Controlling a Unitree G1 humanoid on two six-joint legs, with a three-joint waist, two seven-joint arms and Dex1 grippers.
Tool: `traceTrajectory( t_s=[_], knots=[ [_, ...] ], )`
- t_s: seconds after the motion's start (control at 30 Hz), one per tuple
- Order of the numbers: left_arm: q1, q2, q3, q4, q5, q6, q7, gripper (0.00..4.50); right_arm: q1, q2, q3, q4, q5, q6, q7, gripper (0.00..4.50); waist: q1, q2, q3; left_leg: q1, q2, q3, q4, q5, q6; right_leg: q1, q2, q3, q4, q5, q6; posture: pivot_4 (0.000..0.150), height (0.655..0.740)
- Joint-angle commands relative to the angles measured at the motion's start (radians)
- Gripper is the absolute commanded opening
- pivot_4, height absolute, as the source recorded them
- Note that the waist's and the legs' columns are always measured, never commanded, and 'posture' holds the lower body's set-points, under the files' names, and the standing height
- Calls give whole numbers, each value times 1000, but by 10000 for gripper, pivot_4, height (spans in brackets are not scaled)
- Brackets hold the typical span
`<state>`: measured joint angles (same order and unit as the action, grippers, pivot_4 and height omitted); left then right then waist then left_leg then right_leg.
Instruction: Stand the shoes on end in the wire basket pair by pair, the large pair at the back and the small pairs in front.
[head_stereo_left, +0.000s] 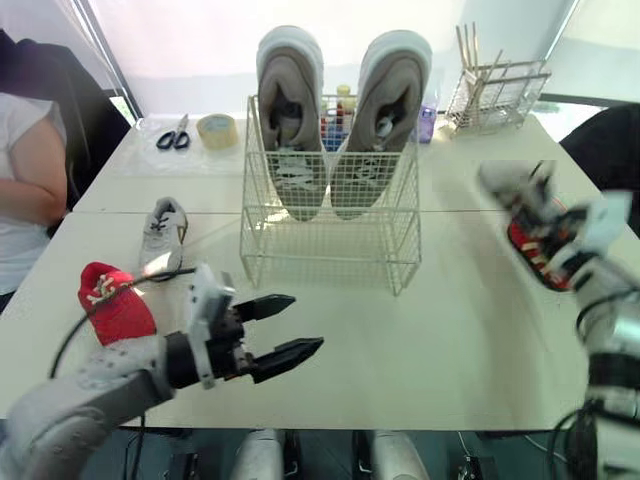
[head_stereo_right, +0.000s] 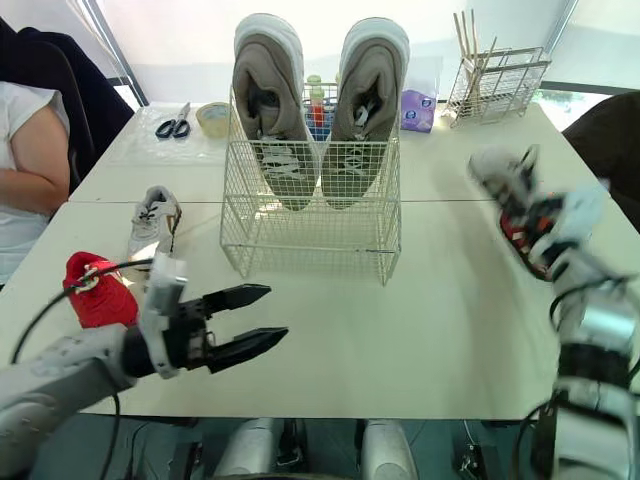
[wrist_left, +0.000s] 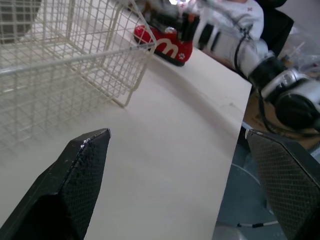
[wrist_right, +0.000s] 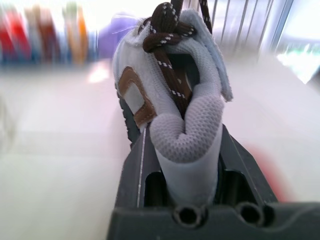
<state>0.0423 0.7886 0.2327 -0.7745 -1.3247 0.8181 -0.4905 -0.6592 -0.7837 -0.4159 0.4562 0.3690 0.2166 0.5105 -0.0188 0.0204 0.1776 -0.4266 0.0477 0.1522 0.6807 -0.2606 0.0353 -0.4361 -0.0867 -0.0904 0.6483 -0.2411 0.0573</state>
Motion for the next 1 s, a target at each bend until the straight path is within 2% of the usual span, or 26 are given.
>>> traceTrajectory(
  t_s=[0.03, 0.13, 0.2, 0.27, 0.33, 0.47, 0.53, 0.63, 0.73, 0.83, 1.0],
  knots=[
    [-39, 58, 77, 42, -170, 8, 13, 45000, -278, -116, -14, 15, 70, -62, 164, 6433, 5, 0, 1, -1, 0, 0, -3, 0, 0, -1, 1, 0, -1, 0, 0, 1500, 7352],
    [-47, 110, 116, 76, -246, 19, 14, 45000, -447, -141, 72, -21, 129, 29, 362, 6433, 3, -7, -2, 0, 3, -2, -5, 1, -2, 0, 5, 0, -1, 0, 2, 1500, 7352],
    [-32, 160, 170, 107, -326, 42, -4, 45000, -548, -152, 170, -143, 222, 192, 530, 6433, -3, -12, 0, 2, 3, -2, -9, 2, -4, 0, 5, 0, -2, -1, 2, 1500, 7352],
    [-1, 200, 240, 153, -397, 67, -22, 45000, -571, -202, 295, -301, 255, 307, 706, 6433, -9, -12, 0, 2, 3, 0, -12, 3, -6, -2, 3, 1, -2, -1, 1, 1500, 7352],
    [35, 225, 313, 195, -424, 89, -50, 45000, -560, -242, 370, -398, 250, 316, 843, 6433, -5, -12, 0, 2, 3, 0, -14, 3, -6, -4, 1, 0, -2, -1, 1, 1500, 7352],
    [49, 256, 419, 294, -410, 104, -71, 45000, -583, -226, 453, -447, 279, 295, 1054, 6433, 8, -14, 2, 1, 1, 0, -13, 2, -6, -5, -1, -2, -2, -3, -2, 1500, 7352],
    [41, 272, 446, 329, -396, 114, -80, 45000, -594, -214, 525, -451, 289, 231, 1100, 6433, 6, -15, 2, 1, 0, 0, -13, 2, -6, -4, -2, -3, -3, -3, -2, 1500, 7352],
    [3, 294, 440, 348, -441, 129, -85, 45000, -617, -203, 623, -433, 280, 126, 1104, 6433, 2, -16, 2, 1, 0, 2, -13, 2, -6, -4, -4, -2, -4, -3, -3, 1500, 7352],
    [-55, 287, 375, 343, -475, 135, -90, 45000, -618, -212, 684, -460, 359, 88, 1104, 6433, 2, -17, 3, 1, 0, 2, -13, 5, -15, -5, -5, -2, -3, -3, -3, 1500, 7352],
    [-126, 282, 309, 350, -531, 137, -71, 45000, -624, -230, 741, -482, 395, 40, 1104, 6433, 3, -17, 3, 0, 0, 2, -14, 5, -16, -6, -5, -1, -3, -3, -3, 1500, 7352],
    [-235, 275, 176, 337, -507, 164, -101, 45000, -650, -231, 820, -470, 404, -42, 1104, 6433, 1, -17, 3, 1, 0, 2, -14, 7, -14, -5, -4, -1, -2, -3, -2, 1500, 7352]
  ],
)
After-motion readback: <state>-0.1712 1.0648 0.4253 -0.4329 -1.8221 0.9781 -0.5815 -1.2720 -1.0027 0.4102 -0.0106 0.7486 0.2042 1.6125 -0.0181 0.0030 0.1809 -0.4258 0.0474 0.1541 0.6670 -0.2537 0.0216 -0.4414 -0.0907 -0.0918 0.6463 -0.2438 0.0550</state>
